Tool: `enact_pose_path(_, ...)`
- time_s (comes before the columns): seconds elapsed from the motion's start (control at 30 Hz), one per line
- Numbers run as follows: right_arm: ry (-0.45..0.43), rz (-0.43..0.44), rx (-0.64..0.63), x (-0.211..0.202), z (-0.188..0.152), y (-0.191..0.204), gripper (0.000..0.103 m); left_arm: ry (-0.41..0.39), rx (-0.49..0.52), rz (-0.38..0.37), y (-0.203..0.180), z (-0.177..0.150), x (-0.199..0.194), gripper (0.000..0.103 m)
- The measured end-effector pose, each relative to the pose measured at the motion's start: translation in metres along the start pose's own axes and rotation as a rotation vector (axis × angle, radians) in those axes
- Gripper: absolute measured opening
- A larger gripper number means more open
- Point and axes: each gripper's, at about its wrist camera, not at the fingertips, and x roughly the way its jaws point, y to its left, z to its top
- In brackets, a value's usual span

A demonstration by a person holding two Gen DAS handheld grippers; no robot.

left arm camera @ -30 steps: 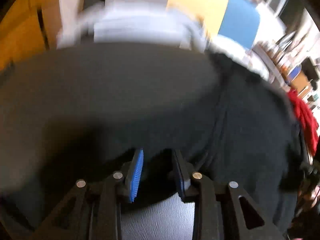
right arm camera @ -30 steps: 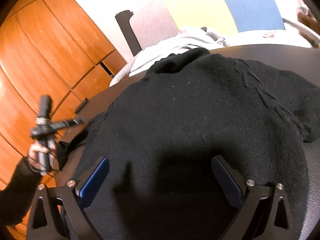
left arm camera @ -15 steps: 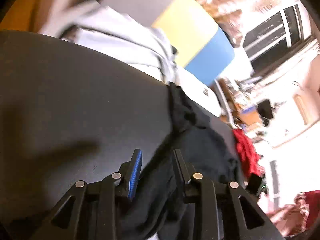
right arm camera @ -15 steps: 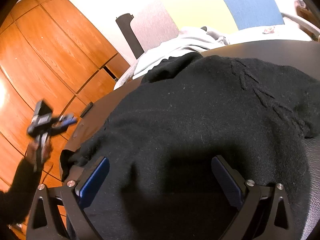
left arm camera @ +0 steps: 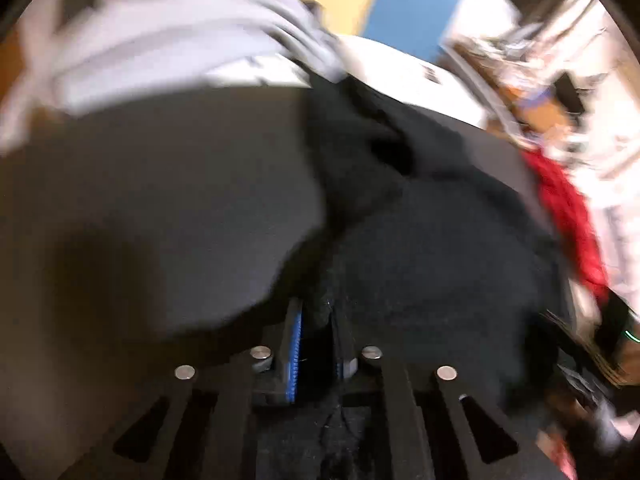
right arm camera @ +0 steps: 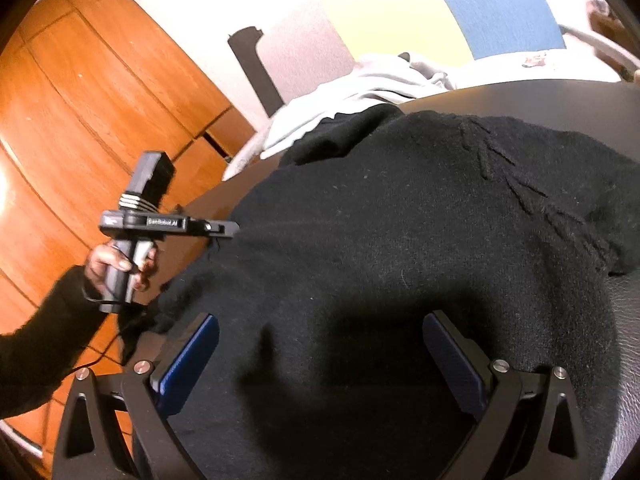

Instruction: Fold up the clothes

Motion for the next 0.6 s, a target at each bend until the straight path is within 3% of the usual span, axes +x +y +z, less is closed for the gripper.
enact_pose_path(0.1, -0.012, -0.008, 0.033, 0.007, -0.001, 0.011, 0.103, -0.150, 0.098, 0.361, -0.020, 0.008, -0.012, 0.006)
enact_pose_path(0.13, -0.019, -0.029, 0.040, 0.009, -0.002, 0.015, 0.103, -0.180, 0.114, 0.477, -0.024, 0.009, -0.011, 0.007)
enact_pose_path(0.17, -0.026, -0.055, 0.045, 0.012, -0.003, 0.020, 0.103, -0.199, 0.103, 0.543, -0.026, 0.009, -0.010, 0.014)
enact_pose_path(0.23, -0.024, -0.095, 0.020, 0.017, -0.005, 0.029, 0.103, -0.217, -0.075, 0.386, -0.015, 0.005, -0.021, 0.024)
enact_pose_path(0.3, -0.020, -0.102, 0.004, 0.018, -0.007, 0.032, 0.103, -0.310, -0.214, 0.301, -0.020, -0.013, -0.043, 0.022)
enact_pose_path(0.4, -0.032, -0.033, 0.048, 0.012, -0.007, 0.022, 0.103, -0.397, -0.249, -0.001, -0.059, -0.049, -0.064, 0.026)
enact_pose_path(0.43, -0.030, -0.004, 0.064, 0.010, -0.006, 0.018, 0.103, -0.388, -0.226, -0.066, -0.075, -0.064, -0.066, 0.026)
enact_pose_path(0.5, -0.025, 0.054, 0.097, 0.006, -0.004, 0.010, 0.103, -0.360, -0.156, -0.095, -0.109, -0.095, -0.060, 0.026)
enact_pose_path(0.6, -0.008, 0.040, 0.141, -0.010, -0.007, 0.008, 0.098, -0.296, -0.109, -0.135, -0.145, -0.136, -0.047, 0.027)
